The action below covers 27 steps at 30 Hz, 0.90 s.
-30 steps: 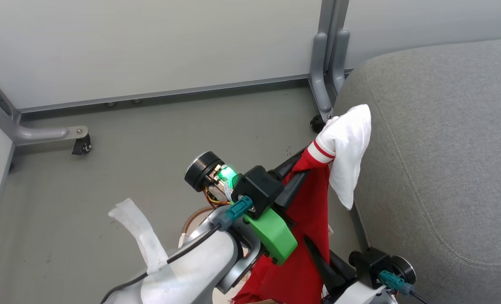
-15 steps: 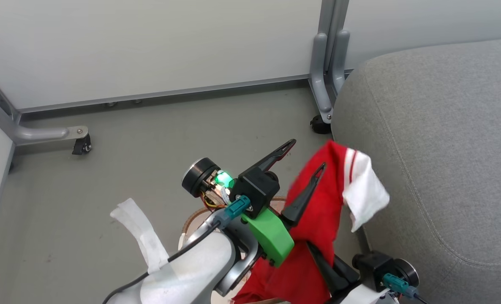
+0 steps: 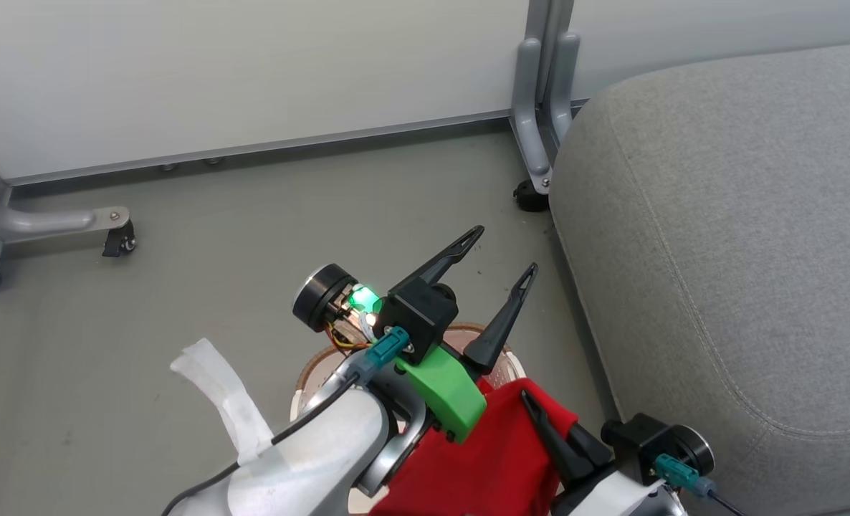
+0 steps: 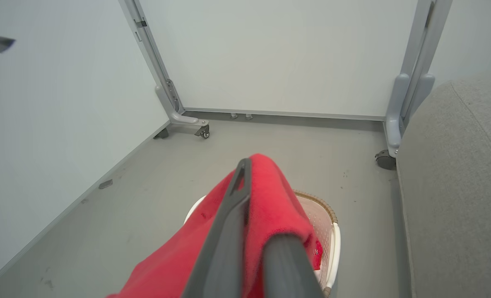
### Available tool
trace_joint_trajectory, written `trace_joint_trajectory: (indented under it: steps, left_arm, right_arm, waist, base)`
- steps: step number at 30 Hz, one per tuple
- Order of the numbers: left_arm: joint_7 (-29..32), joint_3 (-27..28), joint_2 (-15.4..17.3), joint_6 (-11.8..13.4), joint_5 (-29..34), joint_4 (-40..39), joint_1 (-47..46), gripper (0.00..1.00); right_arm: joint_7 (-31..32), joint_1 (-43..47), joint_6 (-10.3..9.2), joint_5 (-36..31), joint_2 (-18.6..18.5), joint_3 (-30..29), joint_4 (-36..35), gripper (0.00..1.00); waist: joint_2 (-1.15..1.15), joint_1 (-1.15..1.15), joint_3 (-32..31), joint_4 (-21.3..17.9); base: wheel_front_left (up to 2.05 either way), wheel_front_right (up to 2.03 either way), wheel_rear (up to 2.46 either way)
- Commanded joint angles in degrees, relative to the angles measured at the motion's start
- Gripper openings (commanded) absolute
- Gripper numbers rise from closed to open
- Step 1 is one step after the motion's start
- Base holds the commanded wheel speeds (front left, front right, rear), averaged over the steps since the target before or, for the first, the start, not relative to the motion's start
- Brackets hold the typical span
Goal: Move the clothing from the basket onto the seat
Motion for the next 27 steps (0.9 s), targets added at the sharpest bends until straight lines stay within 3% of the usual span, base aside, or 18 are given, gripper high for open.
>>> trace_joint_trajectory:
  steps: [1, 9, 22, 27]
  left_arm:
    - [-0.3, 0.2, 0.7, 0.4, -0.3, 0.1, 0.0, 1.0]
    - [-2.0, 1.2, 3.3, 1.3, 0.1, -0.8, 1.4, 1.0]
    - [-8.9, 5.2, 10.7, 3.3, -0.6, -3.5, 7.2, 1.0]
    - [-10.3, 6.3, 12.9, 4.2, 0.5, -3.1, 10.3, 1.0]
  right_arm:
    - [-0.2, -1.0, -0.04, -0.5, 0.1, -0.2, -0.6, 0.0]
    - [-0.2, -2.0, -0.03, -2.5, 1.0, -2.9, -4.7, 0.0]
    - [-0.2, -0.2, -0.04, -5.9, 3.1, -9.8, -13.6, 0.0]
    - [-0.2, 1.3, -0.04, -6.6, 3.8, -11.5, -16.4, 0.0]
  waist:
    - [0.0, 0.0, 0.8, -1.0]
    - [0.0, 0.0, 4.0, -6.3]
    - [0.0, 0.0, 9.9, -19.3]
    - [0.0, 0.0, 11.2, -22.6]
  base:
    - [0.0, 0.0, 0.0]
    - [0.0, 0.0, 0.0]
    - [0.0, 0.0, 0.0]
    - [0.0, 0.0, 0.0]
